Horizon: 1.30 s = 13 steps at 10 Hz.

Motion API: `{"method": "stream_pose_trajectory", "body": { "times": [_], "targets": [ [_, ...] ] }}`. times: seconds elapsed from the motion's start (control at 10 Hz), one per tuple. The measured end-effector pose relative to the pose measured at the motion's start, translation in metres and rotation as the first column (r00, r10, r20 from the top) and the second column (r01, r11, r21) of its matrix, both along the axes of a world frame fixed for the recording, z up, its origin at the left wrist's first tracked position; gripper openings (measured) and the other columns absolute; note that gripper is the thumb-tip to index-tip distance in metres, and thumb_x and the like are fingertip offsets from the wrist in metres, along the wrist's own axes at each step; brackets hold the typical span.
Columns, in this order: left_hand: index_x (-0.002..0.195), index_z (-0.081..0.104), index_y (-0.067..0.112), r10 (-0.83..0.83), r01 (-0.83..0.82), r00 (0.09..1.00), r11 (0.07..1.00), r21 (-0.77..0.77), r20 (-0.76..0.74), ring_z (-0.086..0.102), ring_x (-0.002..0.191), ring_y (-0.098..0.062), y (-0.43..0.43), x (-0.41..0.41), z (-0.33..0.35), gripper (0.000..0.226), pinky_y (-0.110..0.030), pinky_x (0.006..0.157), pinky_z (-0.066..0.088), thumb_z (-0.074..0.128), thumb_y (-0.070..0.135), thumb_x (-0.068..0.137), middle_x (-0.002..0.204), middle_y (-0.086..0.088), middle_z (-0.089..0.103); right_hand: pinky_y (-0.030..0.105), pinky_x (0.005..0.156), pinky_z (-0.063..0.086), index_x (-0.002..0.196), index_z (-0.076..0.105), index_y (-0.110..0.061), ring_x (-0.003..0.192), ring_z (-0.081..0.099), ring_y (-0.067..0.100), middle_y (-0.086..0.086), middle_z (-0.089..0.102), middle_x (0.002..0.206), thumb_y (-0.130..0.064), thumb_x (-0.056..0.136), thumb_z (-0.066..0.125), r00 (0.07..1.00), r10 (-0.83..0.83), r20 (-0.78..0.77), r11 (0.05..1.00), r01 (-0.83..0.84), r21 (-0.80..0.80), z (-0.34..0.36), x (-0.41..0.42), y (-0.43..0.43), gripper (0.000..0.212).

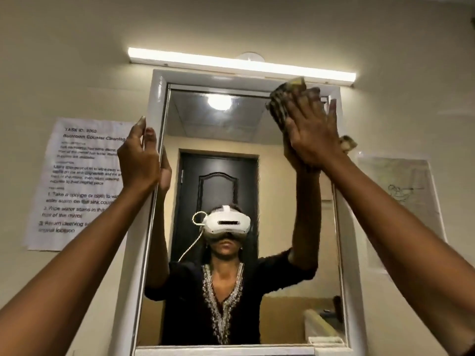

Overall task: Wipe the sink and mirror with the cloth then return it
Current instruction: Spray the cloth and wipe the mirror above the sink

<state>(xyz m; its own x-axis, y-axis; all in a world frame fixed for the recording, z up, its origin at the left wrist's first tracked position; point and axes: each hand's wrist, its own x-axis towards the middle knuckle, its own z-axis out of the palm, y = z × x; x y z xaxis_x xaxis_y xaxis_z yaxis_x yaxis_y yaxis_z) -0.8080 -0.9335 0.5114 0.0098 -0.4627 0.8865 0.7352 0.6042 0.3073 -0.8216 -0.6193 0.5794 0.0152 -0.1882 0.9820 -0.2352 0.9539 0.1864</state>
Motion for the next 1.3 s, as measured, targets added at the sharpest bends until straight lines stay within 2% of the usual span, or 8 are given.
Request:
{"method": "stream_pose_trajectory", "body": {
  "times": [0.1,0.2,0.3,0.4,0.5,0.7,0.9,1.3],
  "targets": [
    [0.138,0.042,0.009,0.014,-0.014,1.000,1.000,-0.006,0.006,0.046,0.131,-0.024,0.001,0.001,0.000,0.044,-0.019,0.099,0.033,0.036,0.029,0.099,0.143,-0.012,0.049,0.053,0.120,-0.003,0.149,0.011,-0.030,0.149,-0.003,0.026,0.003,0.008,0.162,-0.036,0.099,0.025,1.000,0.019,0.024,0.996,-0.017,-0.085,-0.015,-0.002,-0.026,0.052],
    [0.138,0.042,0.008,0.035,-0.035,0.999,0.999,-0.015,0.008,0.046,0.132,-0.023,0.003,0.002,-0.001,0.045,-0.016,0.098,0.031,0.036,0.029,0.099,0.143,-0.013,0.048,0.052,0.120,0.005,0.149,0.015,-0.032,0.148,0.005,0.026,0.002,0.017,0.160,-0.039,0.096,0.029,0.997,0.059,0.051,0.980,-0.068,0.188,-0.122,-0.004,-0.073,0.055],
    [0.139,0.041,0.007,0.059,-0.059,0.998,0.998,-0.018,0.023,0.045,0.132,-0.024,0.004,0.003,-0.002,0.047,-0.015,0.097,0.030,0.036,0.030,0.099,0.144,-0.013,0.047,0.047,0.121,0.006,0.144,0.024,-0.040,0.147,0.009,0.023,0.001,0.012,0.160,-0.052,0.091,0.035,0.951,0.104,0.292,0.588,-0.296,0.753,-0.259,-0.001,-0.096,0.055],
    [0.140,0.039,0.009,0.083,-0.082,0.996,0.996,-0.033,0.034,0.043,0.134,-0.025,0.004,0.003,-0.002,0.049,-0.023,0.103,0.032,0.036,0.033,0.098,0.145,-0.013,0.045,0.021,0.117,0.012,0.135,0.039,-0.048,0.143,0.019,0.005,-0.010,0.024,0.155,-0.053,0.092,0.037,0.422,0.500,0.757,0.244,-0.907,0.344,-0.309,0.006,-0.074,0.043],
    [0.141,0.039,0.009,0.090,-0.089,0.995,0.996,-0.024,0.047,0.042,0.134,-0.025,0.003,0.002,-0.002,0.049,-0.025,0.106,0.032,0.037,0.033,0.097,0.146,-0.012,0.045,0.043,0.122,0.014,0.143,0.031,-0.036,0.143,0.027,0.011,-0.014,0.041,0.148,-0.042,0.098,0.034,0.992,0.090,-0.090,0.469,0.038,0.882,-0.279,-0.001,-0.030,0.046],
    [0.140,0.040,0.009,0.089,-0.089,0.995,0.996,-0.014,0.040,0.043,0.134,-0.022,0.004,-0.001,-0.002,0.049,-0.017,0.101,0.028,0.040,0.031,0.095,0.146,-0.011,0.045,0.056,0.117,0.003,0.148,0.014,-0.035,0.147,0.017,0.026,0.001,0.025,0.157,-0.047,0.097,0.015,0.990,-0.138,0.029,0.940,0.122,0.318,-0.085,0.007,0.023,0.053],
    [0.140,0.039,0.008,0.066,-0.065,0.997,0.998,-0.024,0.034,0.042,0.134,-0.018,0.000,-0.003,-0.002,0.049,0.013,0.084,0.017,0.039,0.030,0.095,0.146,-0.010,0.045,0.055,0.119,0.001,0.149,0.013,-0.032,0.149,0.003,0.027,0.003,0.010,0.161,-0.044,0.099,0.018,0.982,-0.176,0.062,0.979,0.168,0.115,0.016,0.007,0.031,0.052],
    [0.137,0.044,0.011,0.020,-0.022,0.999,0.999,0.044,0.048,0.045,0.133,-0.012,0.005,-0.001,-0.002,0.056,0.007,0.092,0.024,0.034,0.041,0.092,0.144,-0.005,0.048,0.046,0.120,0.010,0.147,0.016,-0.040,0.147,0.013,0.023,-0.007,0.029,0.154,-0.042,0.097,0.018,0.922,-0.130,0.365,0.948,0.007,0.319,-0.319,0.035,0.045,0.050]
  ]
}}
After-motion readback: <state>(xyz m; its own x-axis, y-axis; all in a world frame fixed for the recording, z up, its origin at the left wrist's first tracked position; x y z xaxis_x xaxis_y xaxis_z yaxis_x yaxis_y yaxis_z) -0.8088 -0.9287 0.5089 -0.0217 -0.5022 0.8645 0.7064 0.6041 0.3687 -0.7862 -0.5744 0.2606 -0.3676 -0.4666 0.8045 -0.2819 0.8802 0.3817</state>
